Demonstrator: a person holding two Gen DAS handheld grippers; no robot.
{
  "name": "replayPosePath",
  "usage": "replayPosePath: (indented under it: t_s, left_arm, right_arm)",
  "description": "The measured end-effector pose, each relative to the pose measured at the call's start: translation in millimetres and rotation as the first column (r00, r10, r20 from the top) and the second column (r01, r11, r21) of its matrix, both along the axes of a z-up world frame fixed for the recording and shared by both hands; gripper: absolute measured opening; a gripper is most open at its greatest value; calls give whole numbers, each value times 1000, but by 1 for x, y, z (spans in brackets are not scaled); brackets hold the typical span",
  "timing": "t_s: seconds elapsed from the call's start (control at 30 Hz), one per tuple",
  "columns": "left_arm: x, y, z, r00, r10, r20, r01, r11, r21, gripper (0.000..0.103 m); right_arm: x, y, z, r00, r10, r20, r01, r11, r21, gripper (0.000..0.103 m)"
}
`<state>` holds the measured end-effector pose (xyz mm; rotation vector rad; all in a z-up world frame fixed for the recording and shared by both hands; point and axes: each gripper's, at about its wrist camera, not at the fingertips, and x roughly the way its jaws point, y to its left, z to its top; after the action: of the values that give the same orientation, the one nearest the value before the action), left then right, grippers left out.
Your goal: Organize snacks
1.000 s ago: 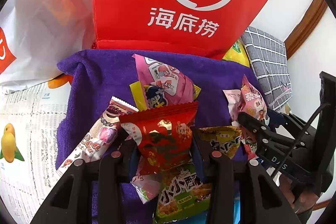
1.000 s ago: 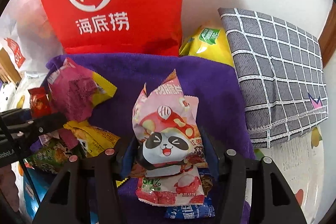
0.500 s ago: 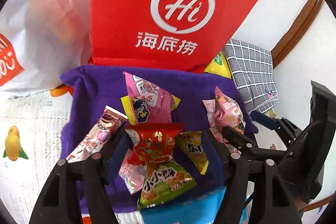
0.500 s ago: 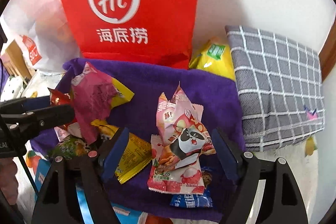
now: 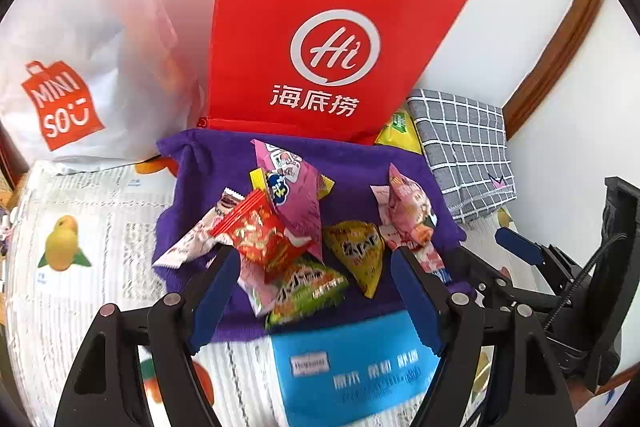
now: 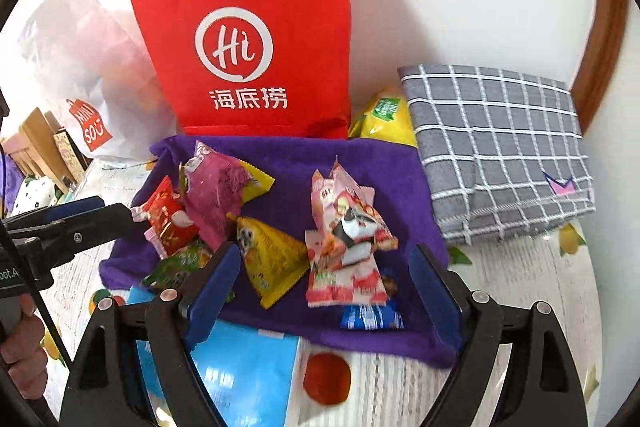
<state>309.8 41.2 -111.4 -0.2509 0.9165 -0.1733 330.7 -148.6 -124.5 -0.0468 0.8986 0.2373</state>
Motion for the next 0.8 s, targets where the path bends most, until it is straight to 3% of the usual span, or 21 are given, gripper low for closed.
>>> replayPosePath:
  t_s: [0.47,0.6,0.8]
  left_arm:
    - [-98,-7,33,995,13,103,-19,998,58,76]
    - [-131,-12,40,990,12,139,-25,995,92,81]
    - [-176,-21,46,984,1,180,-24,992,126,89]
  right_arm:
    - [-112,-13,49,995,-54,86,53,999,12,86]
    - [-152,-18,62,988,-78,132,75,997,29,86]
    - [-193,-29,72,987,-106,118,96,992,86,89]
